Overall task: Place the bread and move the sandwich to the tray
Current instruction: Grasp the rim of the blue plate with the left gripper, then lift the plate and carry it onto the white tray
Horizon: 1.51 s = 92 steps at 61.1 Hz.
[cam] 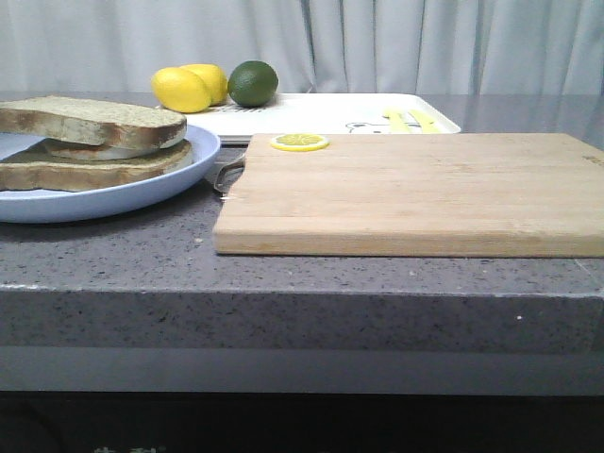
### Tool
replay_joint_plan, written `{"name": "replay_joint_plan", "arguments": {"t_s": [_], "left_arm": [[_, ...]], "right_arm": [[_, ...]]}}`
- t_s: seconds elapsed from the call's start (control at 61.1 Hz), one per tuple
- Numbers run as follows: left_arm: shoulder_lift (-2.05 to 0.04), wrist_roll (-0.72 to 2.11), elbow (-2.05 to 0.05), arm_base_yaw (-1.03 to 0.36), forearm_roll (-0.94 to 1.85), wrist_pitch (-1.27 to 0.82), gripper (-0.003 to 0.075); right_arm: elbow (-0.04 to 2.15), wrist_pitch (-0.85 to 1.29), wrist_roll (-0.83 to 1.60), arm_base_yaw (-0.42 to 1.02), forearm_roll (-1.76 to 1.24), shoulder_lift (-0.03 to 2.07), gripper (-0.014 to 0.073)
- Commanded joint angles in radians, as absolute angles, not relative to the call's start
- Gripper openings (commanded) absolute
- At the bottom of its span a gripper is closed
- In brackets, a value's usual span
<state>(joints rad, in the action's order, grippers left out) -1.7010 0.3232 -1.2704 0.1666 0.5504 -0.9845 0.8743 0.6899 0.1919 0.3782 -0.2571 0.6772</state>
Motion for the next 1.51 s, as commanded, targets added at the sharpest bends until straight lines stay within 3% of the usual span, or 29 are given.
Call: {"name": "replay_joint_plan", "arguments": {"t_s": [0.0,0.54,1.081,1.49], "left_arm": [[-1.663,0.326,-1.301,0.168,0.574,-0.952,-0.002],[-1.687,0.373,-1.562,0.053,0.722,-0.991,-0.002],[-2.079,0.048,-2.066,-0.001,0.842,-1.062,-0.002],[-2.214,-0.026,-2.17,-0.001,0.847,-1.081,-0.0015]], "right_arm": [[0.899,0.622,0.19,0.372,-0.262,0.677,0.0456],[0.899,0.622,0.19,0.372,-0.262,0.677,0.0456],[0.899,0.622,0.19,0.372,-0.262,0.677,0.0456],[0.899,0.622,0.19,0.372,-0.262,0.677,0.0456]]}}
